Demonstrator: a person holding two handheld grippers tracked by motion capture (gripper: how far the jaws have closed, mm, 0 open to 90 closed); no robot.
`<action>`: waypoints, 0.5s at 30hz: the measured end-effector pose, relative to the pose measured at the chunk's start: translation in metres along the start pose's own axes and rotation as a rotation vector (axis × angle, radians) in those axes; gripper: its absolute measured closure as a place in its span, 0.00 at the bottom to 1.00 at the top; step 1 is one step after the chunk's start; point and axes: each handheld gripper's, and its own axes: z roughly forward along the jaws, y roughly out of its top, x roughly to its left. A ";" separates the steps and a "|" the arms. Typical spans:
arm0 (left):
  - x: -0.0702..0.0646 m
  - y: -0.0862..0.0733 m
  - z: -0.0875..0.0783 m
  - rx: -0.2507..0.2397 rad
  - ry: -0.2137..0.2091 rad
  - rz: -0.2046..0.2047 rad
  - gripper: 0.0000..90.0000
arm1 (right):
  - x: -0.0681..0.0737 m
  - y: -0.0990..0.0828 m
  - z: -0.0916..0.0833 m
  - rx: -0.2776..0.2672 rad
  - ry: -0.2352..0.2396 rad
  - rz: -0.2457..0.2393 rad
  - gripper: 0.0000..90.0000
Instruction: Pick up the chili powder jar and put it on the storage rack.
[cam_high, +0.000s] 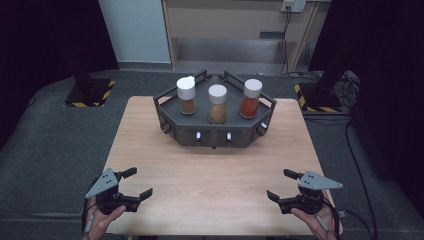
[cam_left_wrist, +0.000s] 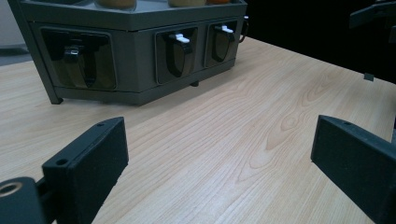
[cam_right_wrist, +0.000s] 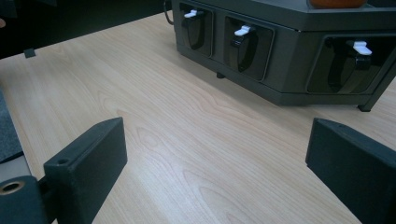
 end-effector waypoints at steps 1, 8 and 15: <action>0.000 0.000 0.000 0.000 0.000 0.000 0.03 | 0.000 0.000 0.000 0.000 0.001 0.001 0.07; 0.000 0.000 0.000 0.003 -0.003 0.003 0.03 | -0.001 0.000 0.001 0.004 0.006 0.002 0.07; 0.000 0.001 0.001 0.005 -0.008 0.005 0.03 | -0.001 0.000 0.001 0.005 0.009 0.003 0.07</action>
